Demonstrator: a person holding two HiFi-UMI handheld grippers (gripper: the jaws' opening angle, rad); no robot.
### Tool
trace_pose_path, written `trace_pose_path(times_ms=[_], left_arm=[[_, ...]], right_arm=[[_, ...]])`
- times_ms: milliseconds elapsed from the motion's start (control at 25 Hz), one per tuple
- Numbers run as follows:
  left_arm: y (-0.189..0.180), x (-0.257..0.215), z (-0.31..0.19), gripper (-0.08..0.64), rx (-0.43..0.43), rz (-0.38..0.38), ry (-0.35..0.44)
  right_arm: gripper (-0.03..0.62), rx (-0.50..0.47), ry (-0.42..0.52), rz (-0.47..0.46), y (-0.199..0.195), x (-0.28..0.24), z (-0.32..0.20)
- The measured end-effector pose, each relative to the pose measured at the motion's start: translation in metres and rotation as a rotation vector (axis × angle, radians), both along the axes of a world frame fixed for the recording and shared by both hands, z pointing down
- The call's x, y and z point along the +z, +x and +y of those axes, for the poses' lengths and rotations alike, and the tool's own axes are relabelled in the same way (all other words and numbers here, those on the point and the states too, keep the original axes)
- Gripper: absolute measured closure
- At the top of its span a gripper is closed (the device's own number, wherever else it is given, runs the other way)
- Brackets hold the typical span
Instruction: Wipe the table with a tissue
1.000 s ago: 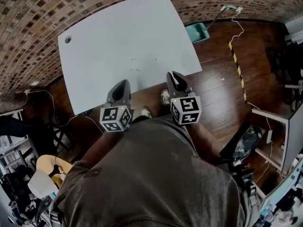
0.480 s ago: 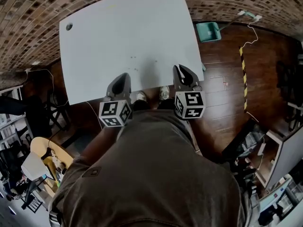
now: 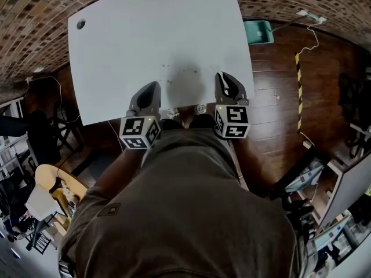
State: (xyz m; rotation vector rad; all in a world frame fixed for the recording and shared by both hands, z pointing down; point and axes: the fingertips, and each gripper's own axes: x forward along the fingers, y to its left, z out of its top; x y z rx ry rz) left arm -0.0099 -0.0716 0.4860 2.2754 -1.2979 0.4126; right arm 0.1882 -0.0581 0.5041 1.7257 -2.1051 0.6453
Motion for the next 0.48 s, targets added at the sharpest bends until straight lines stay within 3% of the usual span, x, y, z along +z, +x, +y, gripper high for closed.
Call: trace_pose_path(times_ms=[480], left_arm=[[-0.009, 0.042, 0.006, 0.558, 0.014, -0.049, -0.101]], right_arm=[[0.551, -0.027, -0.095, 0.084, -0.003, 0.057, -0.011]])
